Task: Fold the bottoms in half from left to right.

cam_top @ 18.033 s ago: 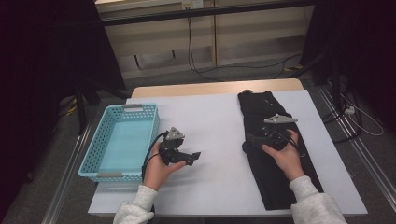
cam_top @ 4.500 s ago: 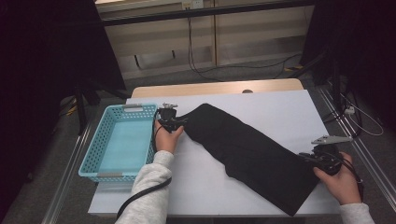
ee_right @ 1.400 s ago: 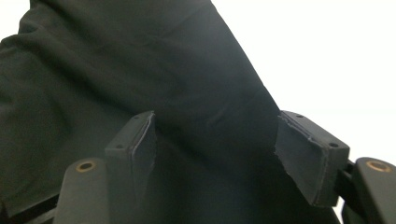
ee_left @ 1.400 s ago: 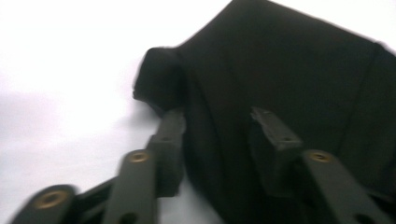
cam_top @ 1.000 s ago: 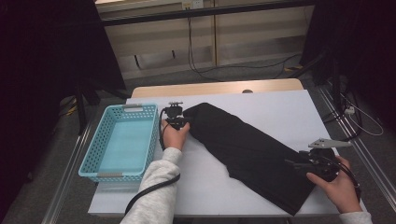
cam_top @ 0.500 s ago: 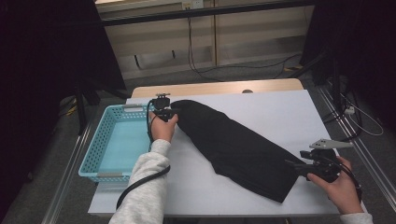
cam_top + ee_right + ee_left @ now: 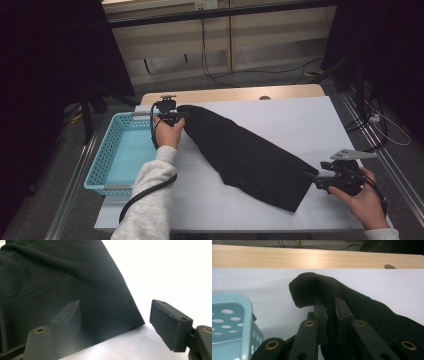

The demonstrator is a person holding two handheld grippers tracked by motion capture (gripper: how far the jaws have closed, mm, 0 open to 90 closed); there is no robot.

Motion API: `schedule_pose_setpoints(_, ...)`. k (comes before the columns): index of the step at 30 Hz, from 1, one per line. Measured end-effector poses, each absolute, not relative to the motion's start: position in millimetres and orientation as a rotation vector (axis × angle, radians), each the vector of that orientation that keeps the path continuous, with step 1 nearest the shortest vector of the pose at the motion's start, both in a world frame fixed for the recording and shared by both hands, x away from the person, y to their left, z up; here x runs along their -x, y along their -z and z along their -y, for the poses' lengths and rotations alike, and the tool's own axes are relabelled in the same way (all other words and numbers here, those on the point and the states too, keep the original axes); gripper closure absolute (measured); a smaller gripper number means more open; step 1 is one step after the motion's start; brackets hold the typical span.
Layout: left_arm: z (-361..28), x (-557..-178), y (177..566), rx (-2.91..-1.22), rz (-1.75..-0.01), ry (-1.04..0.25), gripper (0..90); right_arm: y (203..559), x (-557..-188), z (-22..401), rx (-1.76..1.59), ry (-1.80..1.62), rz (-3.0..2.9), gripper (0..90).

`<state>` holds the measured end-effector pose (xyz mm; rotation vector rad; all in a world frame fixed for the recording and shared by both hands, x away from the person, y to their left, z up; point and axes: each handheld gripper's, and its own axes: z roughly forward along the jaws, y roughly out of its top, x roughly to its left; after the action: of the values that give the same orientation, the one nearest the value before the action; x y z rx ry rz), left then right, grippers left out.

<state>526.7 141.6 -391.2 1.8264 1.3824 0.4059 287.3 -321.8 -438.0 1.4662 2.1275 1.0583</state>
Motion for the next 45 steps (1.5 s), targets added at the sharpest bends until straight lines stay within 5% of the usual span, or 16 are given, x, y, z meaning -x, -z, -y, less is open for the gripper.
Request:
schedule_pose_setpoints(19,-96,-484,402,-1.932,-1.079,-0.231,81.8,437,-288,319,-1.463,-1.077,-2.129,22.1)
schedule_pose_setpoints(45,-79,-453,426,-1.964,-0.916,-0.133,81.8,440,-295,312,-1.454,-1.071,-2.148,22.1)
